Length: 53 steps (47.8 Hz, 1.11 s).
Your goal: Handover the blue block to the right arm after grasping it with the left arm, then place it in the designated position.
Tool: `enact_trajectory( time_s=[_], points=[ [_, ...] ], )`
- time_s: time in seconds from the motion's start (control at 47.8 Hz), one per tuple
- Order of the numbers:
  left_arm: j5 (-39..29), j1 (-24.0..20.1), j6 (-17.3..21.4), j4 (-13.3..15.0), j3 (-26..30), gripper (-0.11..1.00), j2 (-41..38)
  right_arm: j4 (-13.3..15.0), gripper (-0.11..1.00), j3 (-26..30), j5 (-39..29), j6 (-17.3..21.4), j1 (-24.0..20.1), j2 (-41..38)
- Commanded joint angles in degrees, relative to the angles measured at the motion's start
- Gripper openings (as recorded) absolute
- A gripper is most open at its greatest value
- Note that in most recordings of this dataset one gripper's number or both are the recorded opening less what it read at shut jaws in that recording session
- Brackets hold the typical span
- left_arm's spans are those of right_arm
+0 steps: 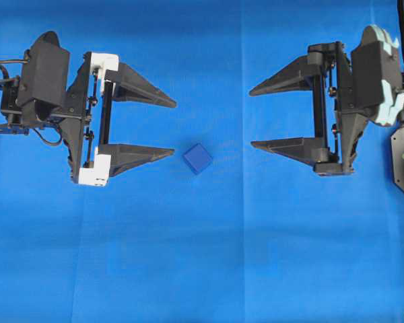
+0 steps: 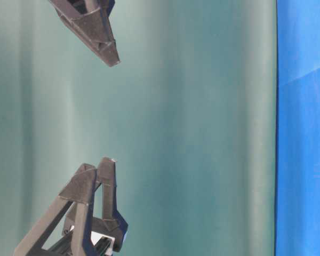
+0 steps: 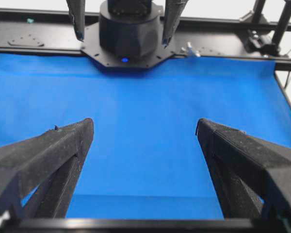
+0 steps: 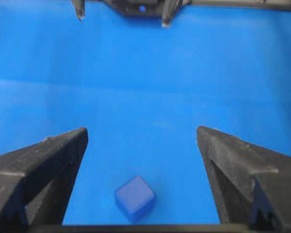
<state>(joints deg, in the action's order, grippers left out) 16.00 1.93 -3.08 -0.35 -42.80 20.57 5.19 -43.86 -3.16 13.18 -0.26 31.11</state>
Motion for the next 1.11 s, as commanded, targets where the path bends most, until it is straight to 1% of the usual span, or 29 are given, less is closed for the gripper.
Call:
enact_trajectory(
  time_s=[0.0,0.125,0.251,1.087],
  points=[
    [0.26,-0.18,-0.09,-0.09,1.41,0.92,0.44,0.09,0.81,-0.62,3.6,0.09,0.0,0.35],
    [0.26,-0.18,-0.09,-0.09,1.41,0.92,0.44,0.09,0.81,-2.81,8.17,0.09,0.0,0.44],
    [0.26,-0.18,-0.09,-0.09,1.41,0.92,0.44,0.09,0.81,-3.78,10.37,0.09,0.0,0.35],
    [0.26,-0.09,-0.09,-0.09,1.41,0.92,0.53,0.09,0.81,-3.78,10.2,-0.09,0.18,0.44]
  ],
)
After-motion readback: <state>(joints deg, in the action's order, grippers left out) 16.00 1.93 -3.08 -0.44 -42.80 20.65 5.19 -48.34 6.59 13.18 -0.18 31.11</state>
